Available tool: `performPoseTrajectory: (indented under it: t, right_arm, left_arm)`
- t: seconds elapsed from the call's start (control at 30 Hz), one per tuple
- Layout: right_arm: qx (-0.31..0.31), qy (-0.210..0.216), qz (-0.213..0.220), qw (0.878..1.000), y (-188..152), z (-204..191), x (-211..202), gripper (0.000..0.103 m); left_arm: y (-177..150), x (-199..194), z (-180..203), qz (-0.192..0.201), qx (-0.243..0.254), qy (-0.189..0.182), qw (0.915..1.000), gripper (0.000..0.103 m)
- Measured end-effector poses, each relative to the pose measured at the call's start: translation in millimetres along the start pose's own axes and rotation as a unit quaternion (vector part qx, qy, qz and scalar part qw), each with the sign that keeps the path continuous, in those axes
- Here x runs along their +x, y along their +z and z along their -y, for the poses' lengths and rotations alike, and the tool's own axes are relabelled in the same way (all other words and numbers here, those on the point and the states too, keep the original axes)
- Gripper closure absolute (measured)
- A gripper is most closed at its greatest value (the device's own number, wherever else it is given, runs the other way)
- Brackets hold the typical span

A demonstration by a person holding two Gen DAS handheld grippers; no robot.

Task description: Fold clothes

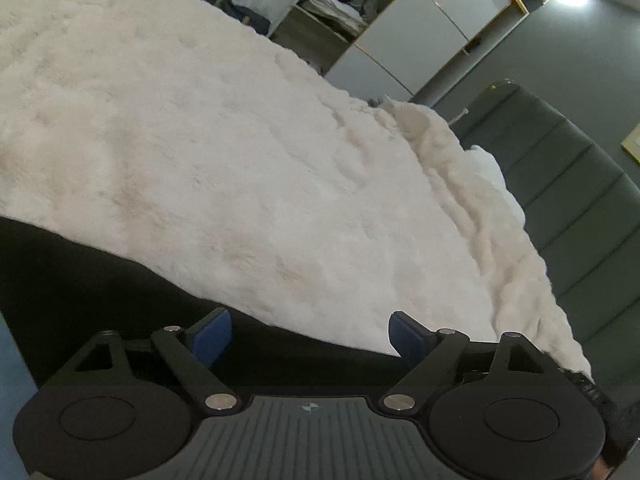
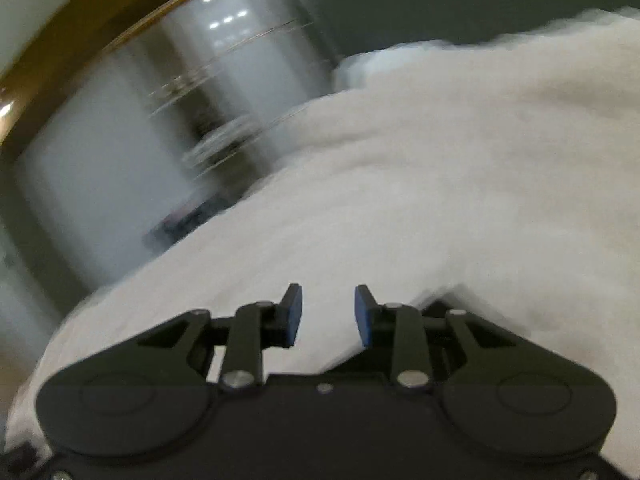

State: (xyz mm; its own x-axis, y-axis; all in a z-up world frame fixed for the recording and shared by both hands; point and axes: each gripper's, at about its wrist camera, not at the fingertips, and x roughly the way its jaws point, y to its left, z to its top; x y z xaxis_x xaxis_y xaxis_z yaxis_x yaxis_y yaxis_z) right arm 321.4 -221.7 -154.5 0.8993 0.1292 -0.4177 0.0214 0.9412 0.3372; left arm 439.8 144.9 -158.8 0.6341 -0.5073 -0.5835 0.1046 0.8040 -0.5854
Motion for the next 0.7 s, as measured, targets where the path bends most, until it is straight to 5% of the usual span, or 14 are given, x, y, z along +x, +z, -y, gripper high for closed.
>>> performPoseTrajectory:
  t: [0.07,0.13,0.27,0.33,0.47,0.53,0.6,0.67,0.7]
  right_arm:
    - [-0.068,0.034,-0.051,0.996,-23.3,-39.1,19.4,0.078]
    - [-0.194,0.039,-0.119,0.973,-68.7,-81.8,37.3,0.078]
    - [-0.274,-0.011,-0.147,0.950,-97.7,-80.2,45.1,0.084]
    - [-0.280,-0.108,-0.134,0.944,-83.5,-54.4,39.4,0.103]
    - [-0.263,-0.274,-0.132,0.916,-45.5,17.5,39.0,0.094]
    - [-0.185,-0.274,-0.105,0.938,-30.3,33.6,20.6,0.093]
    - [-0.152,-0.216,-0.067,0.962,-24.5,17.9,9.4,0.083]
    - [-0.145,-0.140,-0.047,0.978,-35.0,-13.2,-8.0,0.052]
    - [-0.134,-0.092,-0.053,0.985,-42.5,-32.5,-8.2,0.051]
  left_arm:
    - [-8.4,14.3,-6.1,-0.014,-0.011,0.031,0.9993,0.019]
    - [-11.4,20.1,-7.7,-0.013,-0.008,0.039,0.9991,0.019]
    - [-16.4,25.5,-2.6,-0.025,0.038,0.049,0.9978,0.019]
    - [-17.2,26.2,-3.2,-0.027,0.047,0.050,0.9973,0.019]
    - [-18.1,20.6,-7.2,-0.024,0.042,0.046,0.9978,0.019]
    - [-17.4,17.3,-4.0,-0.022,0.038,0.048,0.9979,0.019]
    - [-12.4,6.8,-1.8,-0.023,0.019,0.042,0.9987,0.019]
    - [-6.1,-10.1,-3.2,-0.009,-0.009,0.023,0.9997,0.019]
    - [-3.3,-19.6,-4.3,0.004,-0.015,0.022,0.9996,0.019]
